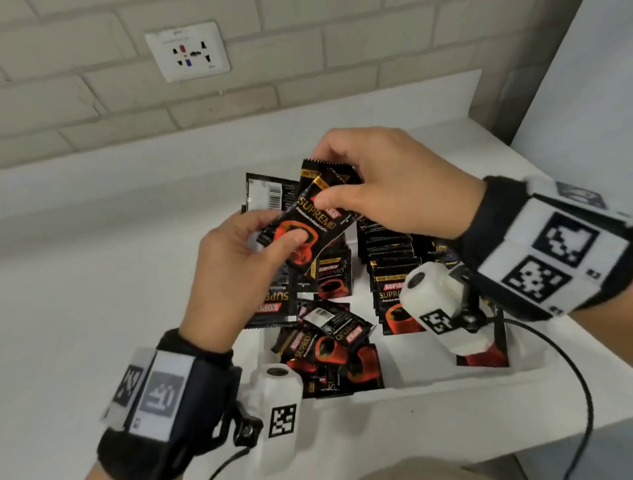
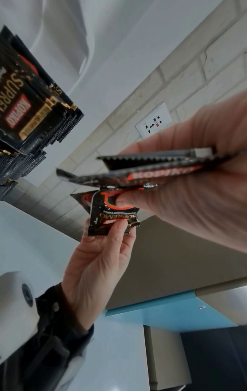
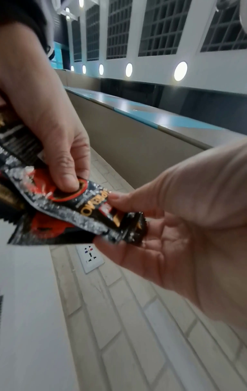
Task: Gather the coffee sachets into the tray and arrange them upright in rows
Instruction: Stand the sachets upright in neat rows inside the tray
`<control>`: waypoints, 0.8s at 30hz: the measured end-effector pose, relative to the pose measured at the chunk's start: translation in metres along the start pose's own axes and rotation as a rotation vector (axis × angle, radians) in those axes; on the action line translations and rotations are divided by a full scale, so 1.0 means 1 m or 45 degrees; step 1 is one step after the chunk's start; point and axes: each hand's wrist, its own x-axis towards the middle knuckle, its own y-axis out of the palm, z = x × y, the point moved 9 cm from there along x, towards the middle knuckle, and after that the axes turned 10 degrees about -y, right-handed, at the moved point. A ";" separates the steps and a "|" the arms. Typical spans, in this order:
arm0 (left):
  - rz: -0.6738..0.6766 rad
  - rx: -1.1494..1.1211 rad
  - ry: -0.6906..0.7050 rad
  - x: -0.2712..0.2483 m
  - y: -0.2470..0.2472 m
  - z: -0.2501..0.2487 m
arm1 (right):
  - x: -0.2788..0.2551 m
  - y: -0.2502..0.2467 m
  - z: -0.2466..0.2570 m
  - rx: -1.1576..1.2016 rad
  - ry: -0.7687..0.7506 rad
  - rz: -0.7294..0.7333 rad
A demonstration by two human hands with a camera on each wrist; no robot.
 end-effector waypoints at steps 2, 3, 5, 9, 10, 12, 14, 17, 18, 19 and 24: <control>0.004 0.019 -0.033 -0.002 0.001 0.003 | 0.000 0.006 -0.002 0.037 0.015 0.054; 0.020 0.026 -0.041 -0.003 0.003 0.004 | 0.000 0.008 -0.004 0.085 0.026 0.060; 0.070 0.053 -0.041 -0.007 0.008 0.003 | 0.000 0.008 -0.009 0.206 0.056 0.030; 0.162 -0.024 -0.104 -0.007 0.013 0.006 | -0.002 0.013 -0.020 0.454 0.115 -0.021; 0.179 -0.050 -0.129 -0.006 0.013 0.008 | -0.003 0.016 -0.022 0.511 0.132 -0.022; 0.197 -0.089 -0.166 -0.006 0.013 0.012 | -0.006 0.022 -0.026 0.617 0.189 -0.004; 0.186 -0.116 -0.188 -0.006 0.012 0.015 | -0.010 0.023 -0.030 0.562 0.227 0.018; 0.154 -0.098 -0.173 -0.006 0.011 0.016 | -0.013 0.017 -0.033 0.364 0.227 0.028; 0.151 -0.084 -0.168 -0.006 0.013 0.016 | -0.014 0.016 -0.033 0.318 0.220 0.029; 0.152 -0.071 -0.168 -0.006 0.015 0.017 | -0.013 0.014 -0.033 0.271 0.207 0.028; 0.169 0.015 -0.190 -0.009 0.027 0.019 | -0.010 0.009 -0.036 0.011 0.168 0.022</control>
